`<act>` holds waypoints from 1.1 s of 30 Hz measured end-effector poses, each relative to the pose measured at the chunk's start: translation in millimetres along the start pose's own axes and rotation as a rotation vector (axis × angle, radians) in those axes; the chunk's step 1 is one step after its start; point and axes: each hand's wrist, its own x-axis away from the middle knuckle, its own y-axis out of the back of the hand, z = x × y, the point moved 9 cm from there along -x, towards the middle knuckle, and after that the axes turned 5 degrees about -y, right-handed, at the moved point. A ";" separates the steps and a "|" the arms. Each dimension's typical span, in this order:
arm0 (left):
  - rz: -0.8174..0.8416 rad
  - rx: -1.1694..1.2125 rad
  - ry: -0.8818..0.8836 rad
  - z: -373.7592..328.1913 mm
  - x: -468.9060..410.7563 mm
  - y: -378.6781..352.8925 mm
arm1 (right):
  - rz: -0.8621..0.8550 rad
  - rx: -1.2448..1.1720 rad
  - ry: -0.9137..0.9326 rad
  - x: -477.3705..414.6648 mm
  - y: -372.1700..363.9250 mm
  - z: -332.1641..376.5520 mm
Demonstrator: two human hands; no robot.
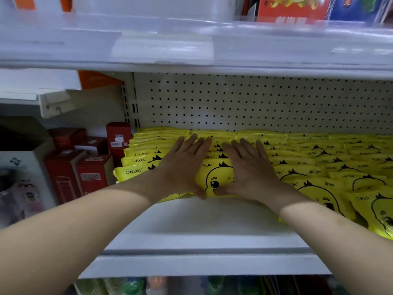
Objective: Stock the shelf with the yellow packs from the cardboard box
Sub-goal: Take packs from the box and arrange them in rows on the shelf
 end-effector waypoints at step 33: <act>0.127 0.031 -0.035 131.1 68.2 -15.3 | -0.033 -0.033 0.095 -15.0 -7.5 131.8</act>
